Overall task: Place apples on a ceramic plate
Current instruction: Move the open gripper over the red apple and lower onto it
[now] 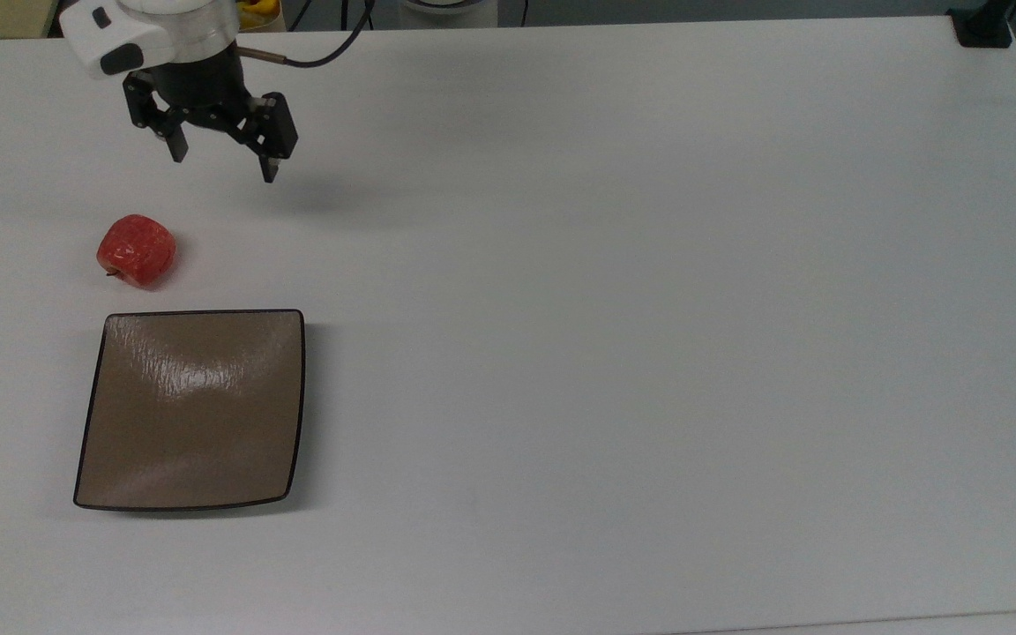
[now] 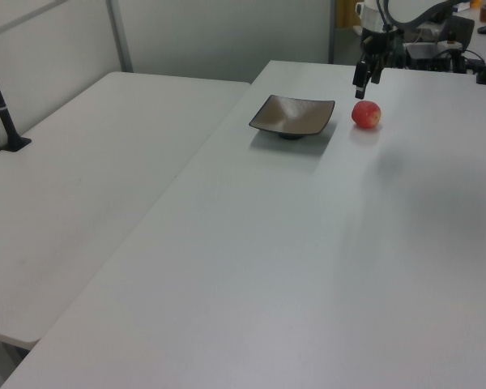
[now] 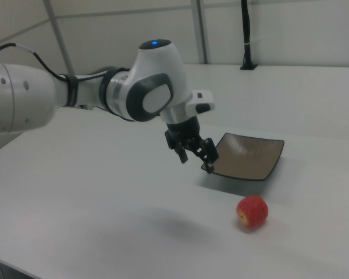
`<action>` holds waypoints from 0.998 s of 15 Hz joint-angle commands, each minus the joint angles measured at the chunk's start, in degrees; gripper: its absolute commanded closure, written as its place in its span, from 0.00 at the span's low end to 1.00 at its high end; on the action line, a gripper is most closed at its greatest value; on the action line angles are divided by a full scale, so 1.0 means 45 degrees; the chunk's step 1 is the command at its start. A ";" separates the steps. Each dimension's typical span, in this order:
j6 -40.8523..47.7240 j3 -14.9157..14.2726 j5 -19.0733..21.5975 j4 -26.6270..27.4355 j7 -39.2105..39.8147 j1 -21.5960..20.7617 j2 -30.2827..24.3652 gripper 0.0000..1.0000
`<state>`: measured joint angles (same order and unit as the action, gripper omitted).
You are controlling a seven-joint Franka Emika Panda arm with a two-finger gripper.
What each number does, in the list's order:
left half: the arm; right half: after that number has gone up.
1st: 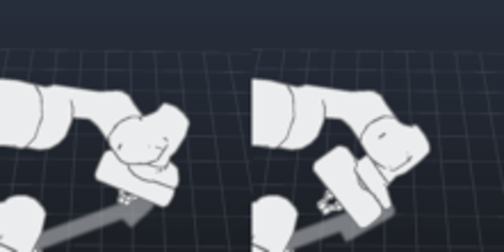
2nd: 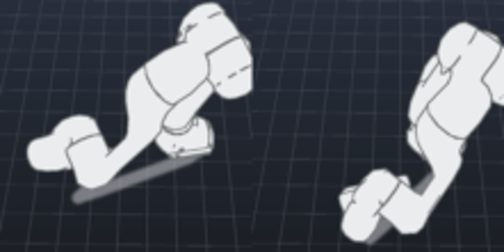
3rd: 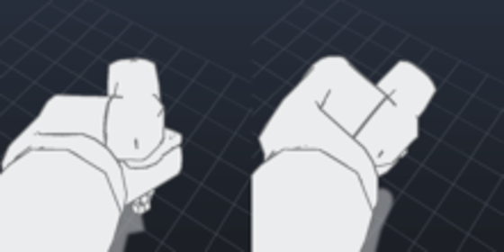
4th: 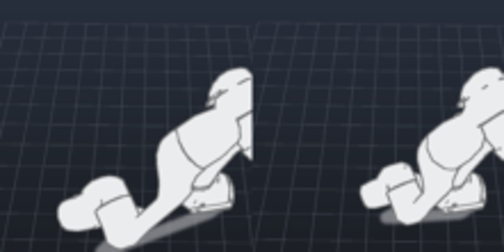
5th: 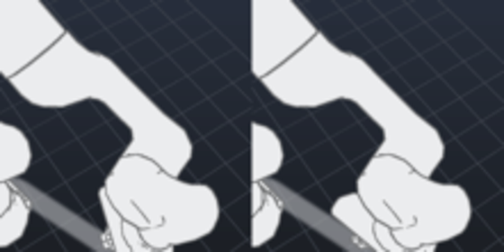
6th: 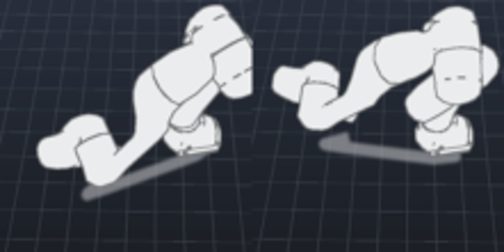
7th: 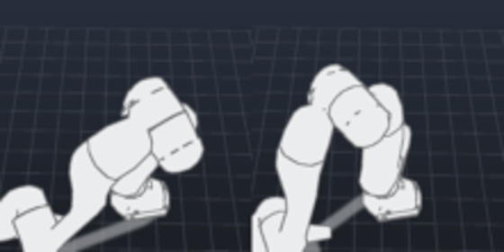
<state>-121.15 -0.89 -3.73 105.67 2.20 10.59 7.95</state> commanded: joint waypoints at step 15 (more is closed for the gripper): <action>-0.3114 -0.0408 -0.1457 -0.0709 0.0176 0.1455 0.2959 0.00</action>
<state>-133.00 -2.38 -9.36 103.31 2.20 16.92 19.61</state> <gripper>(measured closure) 0.000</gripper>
